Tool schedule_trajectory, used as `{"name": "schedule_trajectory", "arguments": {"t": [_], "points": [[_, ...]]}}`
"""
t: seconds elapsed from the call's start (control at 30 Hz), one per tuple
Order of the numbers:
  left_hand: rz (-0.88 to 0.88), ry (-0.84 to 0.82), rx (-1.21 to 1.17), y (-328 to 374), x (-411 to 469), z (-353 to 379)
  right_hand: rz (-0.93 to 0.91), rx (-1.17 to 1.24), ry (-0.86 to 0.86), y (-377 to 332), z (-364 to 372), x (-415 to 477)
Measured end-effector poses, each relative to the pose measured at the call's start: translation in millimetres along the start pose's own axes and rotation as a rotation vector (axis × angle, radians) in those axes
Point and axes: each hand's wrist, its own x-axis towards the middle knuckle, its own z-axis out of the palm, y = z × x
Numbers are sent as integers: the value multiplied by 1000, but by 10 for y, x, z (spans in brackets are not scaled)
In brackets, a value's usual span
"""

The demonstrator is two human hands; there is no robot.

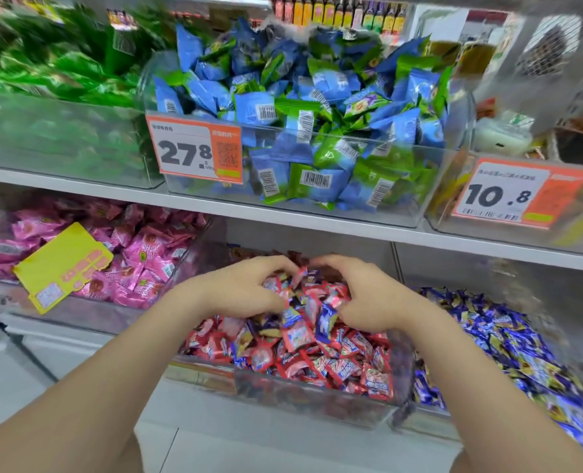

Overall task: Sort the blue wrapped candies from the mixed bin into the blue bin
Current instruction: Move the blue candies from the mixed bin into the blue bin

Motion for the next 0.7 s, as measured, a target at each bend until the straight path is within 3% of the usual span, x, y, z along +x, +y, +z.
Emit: {"name": "schedule_trajectory", "arguments": {"t": [0.13, 0.3, 0.4, 0.53, 0.7], "points": [[33, -3, 256, -57, -131, -12, 2, -6, -21, 57, 0, -92], [65, 124, 316, -45, -153, 52, -91, -74, 88, -27, -25, -178], [98, 117, 366, -46, -131, 84, -151, -102, 121, -99, -12, -192], [113, 81, 364, -45, -93, 113, -130, -213, -16, -174, 58, -192], [42, 109, 192, -68, -131, 6, -116, -72, 45, -127, 13, -241]]}}
